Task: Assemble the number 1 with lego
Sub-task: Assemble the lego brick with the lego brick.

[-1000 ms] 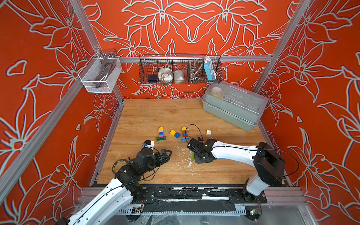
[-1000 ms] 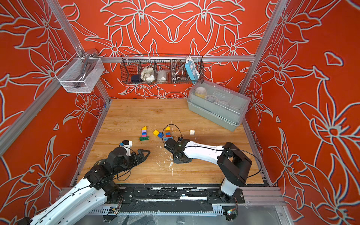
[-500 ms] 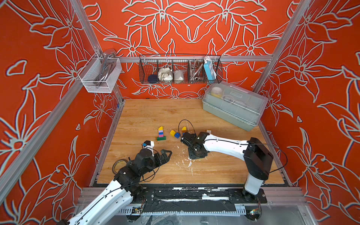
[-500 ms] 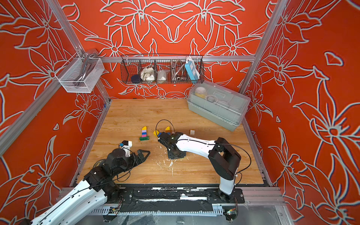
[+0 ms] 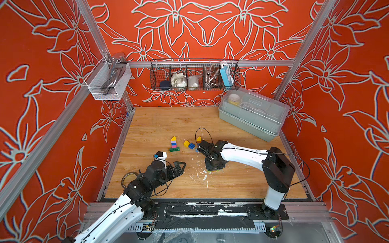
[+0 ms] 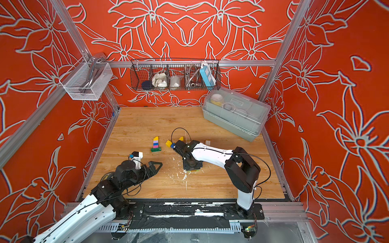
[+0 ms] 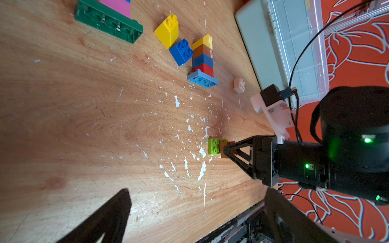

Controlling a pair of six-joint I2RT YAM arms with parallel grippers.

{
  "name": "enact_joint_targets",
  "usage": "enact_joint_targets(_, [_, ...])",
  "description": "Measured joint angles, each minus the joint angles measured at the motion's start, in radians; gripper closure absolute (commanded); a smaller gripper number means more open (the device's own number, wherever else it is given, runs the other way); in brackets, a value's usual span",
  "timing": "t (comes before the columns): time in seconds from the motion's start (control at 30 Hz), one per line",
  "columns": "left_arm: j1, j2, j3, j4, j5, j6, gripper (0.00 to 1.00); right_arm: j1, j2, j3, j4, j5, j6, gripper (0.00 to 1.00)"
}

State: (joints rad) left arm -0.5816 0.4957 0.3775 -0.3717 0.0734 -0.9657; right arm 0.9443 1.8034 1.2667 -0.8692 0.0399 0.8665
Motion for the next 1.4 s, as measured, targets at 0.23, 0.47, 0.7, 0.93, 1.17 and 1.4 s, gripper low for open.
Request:
enact_joint_targets(0.23, [0.000, 0.002, 0.000, 0.000, 0.000, 0.000, 0.01, -0.015, 0.006, -0.002, 0.025, -0.018, -0.009, 0.86])
enact_joint_targets(0.47, [0.000, 0.005, 0.000, 0.000, 0.000, 0.000, 0.01, -0.016, 0.013, -0.015, 0.044, -0.019, -0.012, 0.86])
enact_joint_targets(0.7, [0.000, 0.005, 0.000, 0.000, 0.000, 0.000, 0.01, -0.019, 0.007, -0.034, 0.066, -0.016, -0.011, 0.86])
enact_joint_targets(0.93, [0.000, 0.009, 0.000, 0.000, 0.000, 0.000, 0.01, -0.024, 0.007, -0.037, 0.073, -0.021, -0.016, 0.87])
enact_joint_targets(1.17, [0.000, 0.010, 0.000, 0.000, 0.000, 0.000, 0.01, -0.031, 0.008, -0.064, 0.108, -0.034, -0.016, 0.90])
enact_joint_targets(1.4, [0.000, 0.016, 0.000, 0.000, 0.000, 0.000, 0.01, -0.021, 0.031, -0.067, 0.142, -0.029, 0.000, 0.90])
